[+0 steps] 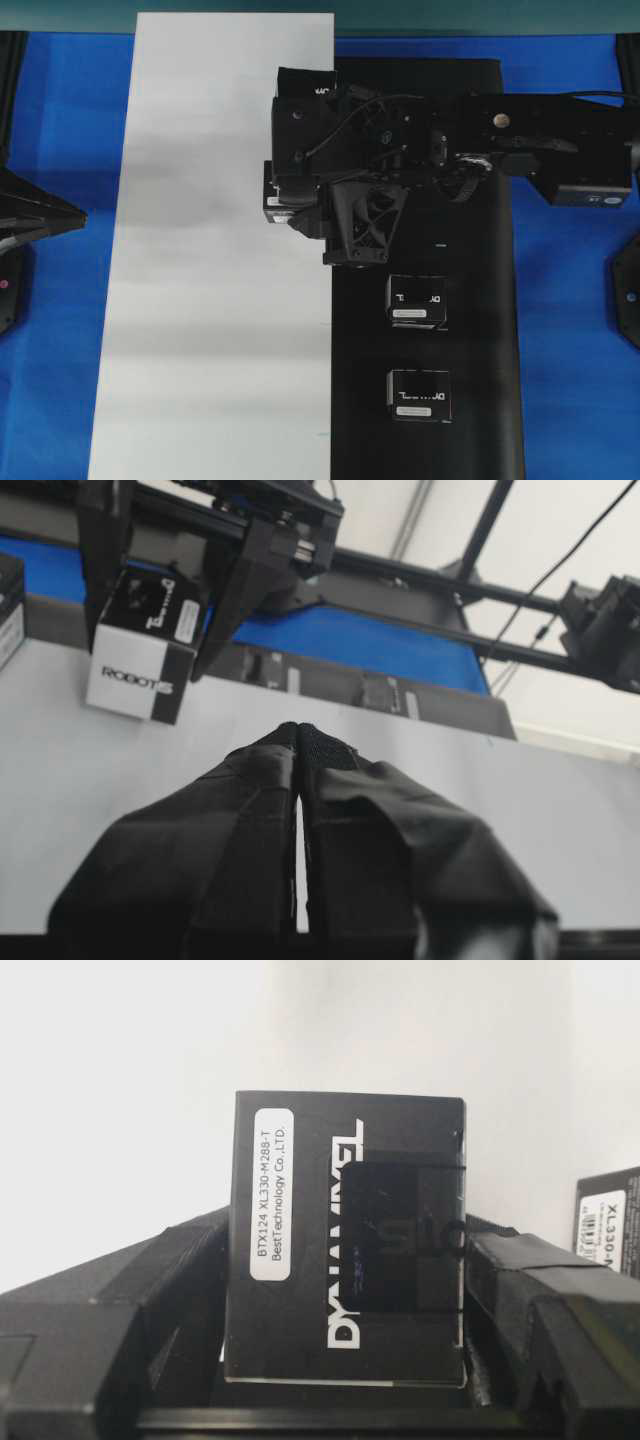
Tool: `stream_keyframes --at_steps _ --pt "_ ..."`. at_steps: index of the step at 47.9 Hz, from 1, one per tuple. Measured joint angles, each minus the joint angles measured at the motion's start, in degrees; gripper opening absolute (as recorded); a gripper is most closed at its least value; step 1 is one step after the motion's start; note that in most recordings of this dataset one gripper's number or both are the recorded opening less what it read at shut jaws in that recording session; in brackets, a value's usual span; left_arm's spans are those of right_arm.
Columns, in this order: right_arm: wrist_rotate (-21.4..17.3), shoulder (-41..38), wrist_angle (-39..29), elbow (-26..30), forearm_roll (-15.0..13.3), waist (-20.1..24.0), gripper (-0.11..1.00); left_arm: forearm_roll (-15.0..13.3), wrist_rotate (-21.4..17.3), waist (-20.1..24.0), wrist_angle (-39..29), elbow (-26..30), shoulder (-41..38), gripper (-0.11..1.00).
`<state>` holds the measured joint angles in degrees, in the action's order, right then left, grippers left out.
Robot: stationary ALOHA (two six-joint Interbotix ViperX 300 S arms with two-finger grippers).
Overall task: Place the box from the black base onto the white base.
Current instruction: 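Carry the box left over the white base below the existing box, then lower the box onto the white base with the right gripper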
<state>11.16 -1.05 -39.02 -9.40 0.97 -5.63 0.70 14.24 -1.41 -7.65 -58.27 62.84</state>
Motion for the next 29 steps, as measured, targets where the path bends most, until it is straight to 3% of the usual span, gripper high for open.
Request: stream_keyframes --at_steps 29 --pt "0.00 -0.09 0.09 -0.97 0.09 0.18 0.68 0.00 0.00 -0.35 0.09 0.00 0.00 0.01"
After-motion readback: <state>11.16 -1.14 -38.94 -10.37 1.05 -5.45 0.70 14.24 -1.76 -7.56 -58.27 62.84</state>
